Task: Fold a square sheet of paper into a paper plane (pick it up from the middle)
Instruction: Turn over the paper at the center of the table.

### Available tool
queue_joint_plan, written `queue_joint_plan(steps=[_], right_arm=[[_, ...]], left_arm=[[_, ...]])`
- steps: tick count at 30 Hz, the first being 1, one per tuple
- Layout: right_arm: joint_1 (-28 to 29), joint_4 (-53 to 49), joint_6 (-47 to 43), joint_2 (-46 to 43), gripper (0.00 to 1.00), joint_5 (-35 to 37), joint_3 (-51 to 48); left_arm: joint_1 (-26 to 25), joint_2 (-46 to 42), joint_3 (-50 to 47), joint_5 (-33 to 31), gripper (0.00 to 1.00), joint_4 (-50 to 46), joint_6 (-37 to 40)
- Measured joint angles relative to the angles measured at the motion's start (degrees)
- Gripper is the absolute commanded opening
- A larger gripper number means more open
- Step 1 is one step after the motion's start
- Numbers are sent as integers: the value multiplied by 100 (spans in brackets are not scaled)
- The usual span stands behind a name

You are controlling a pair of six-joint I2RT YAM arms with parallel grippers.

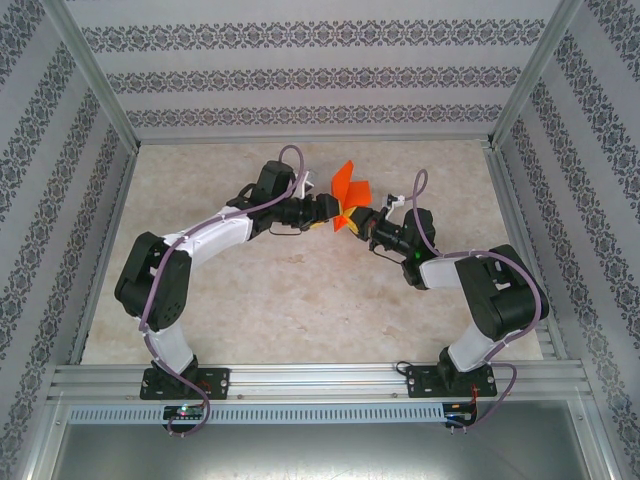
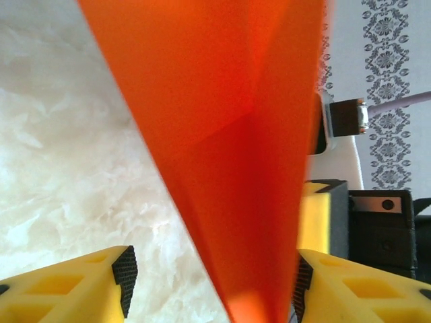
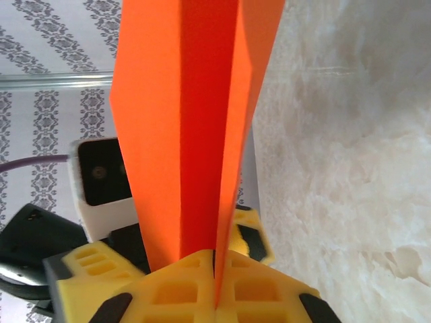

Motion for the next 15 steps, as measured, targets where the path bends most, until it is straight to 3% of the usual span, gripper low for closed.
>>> queue_joint_plan(steps=[3, 7, 12, 15], right_arm=[[0, 291, 138, 22, 0, 4, 2], [13, 505, 271, 105, 0, 22, 22], [42, 573, 306, 114, 0, 70, 31], [50, 590, 308, 114, 0, 111, 31]], left_arm=[[0, 0, -153, 28, 60, 341, -293], [0, 0, -227, 111, 44, 730, -597], [0, 0, -267, 157, 39, 1099, -870], [0, 2, -310, 195, 31, 1268, -999]])
